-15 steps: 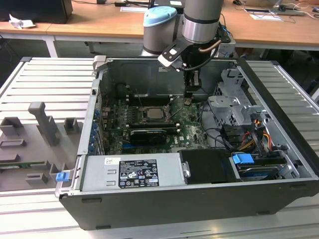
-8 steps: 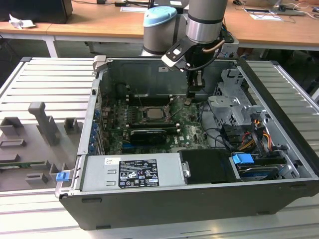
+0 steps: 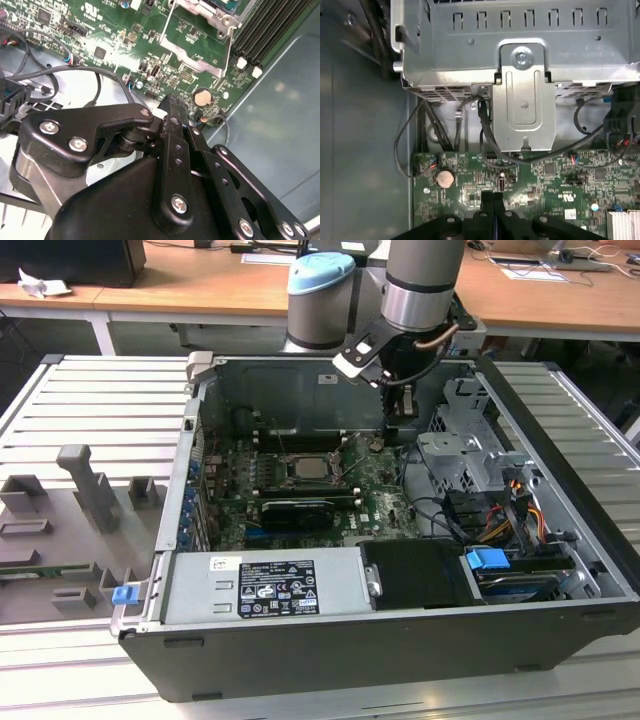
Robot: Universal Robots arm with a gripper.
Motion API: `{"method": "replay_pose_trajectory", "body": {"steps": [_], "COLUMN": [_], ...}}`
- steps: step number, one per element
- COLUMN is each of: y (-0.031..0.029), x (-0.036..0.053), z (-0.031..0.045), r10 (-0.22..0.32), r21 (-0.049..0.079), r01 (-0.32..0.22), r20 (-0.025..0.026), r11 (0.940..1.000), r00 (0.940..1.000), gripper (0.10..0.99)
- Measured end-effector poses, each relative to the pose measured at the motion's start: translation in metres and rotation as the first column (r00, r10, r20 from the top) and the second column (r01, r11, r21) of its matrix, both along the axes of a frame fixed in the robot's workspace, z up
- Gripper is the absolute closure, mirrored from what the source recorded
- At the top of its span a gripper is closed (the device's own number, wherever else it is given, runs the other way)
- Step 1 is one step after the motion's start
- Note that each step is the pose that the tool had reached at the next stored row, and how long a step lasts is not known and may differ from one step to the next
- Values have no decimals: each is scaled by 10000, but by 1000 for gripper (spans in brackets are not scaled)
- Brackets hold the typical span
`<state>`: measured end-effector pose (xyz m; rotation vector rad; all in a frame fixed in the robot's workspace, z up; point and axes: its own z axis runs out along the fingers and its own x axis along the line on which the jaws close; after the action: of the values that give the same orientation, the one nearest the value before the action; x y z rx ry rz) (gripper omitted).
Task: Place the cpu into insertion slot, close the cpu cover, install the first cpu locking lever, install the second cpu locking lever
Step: 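Close the cpu cover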
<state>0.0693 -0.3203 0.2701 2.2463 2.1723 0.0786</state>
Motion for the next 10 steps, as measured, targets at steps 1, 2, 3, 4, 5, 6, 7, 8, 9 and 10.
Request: {"method": "replay_pose_trajectory", "body": {"steps": [1,2,3,4,5,6,7,8,9,10], "y": [-4,-10,-20,-30,-44,-56,-66,-73,-74,-75], "x": [0,1,-1,-5,-17,-34,-45,-56,-59,-61], "z": [-19,-32,-54,-66,-80,-90,-98,-111,-120,-125], "r10": [13,21,27,32,42,56,90,201,458,601], "r21": [8,15,21,25,28,34,40,58,58,57], "r01": [-13,-21,-27,-32,-42,-56,-90,-201,-457,-600], "r20": [-9,-13,-16,-17,-17,-17,-17,-16,-16,-16], "r11": [10000,10000,10000,10000,10000,10000,10000,9998,9989,9982], "r00": [10000,10000,10000,10000,10000,10000,10000,9998,9990,9982], "gripper": [980,980,980,980,980,980,980,980,980,980]}}
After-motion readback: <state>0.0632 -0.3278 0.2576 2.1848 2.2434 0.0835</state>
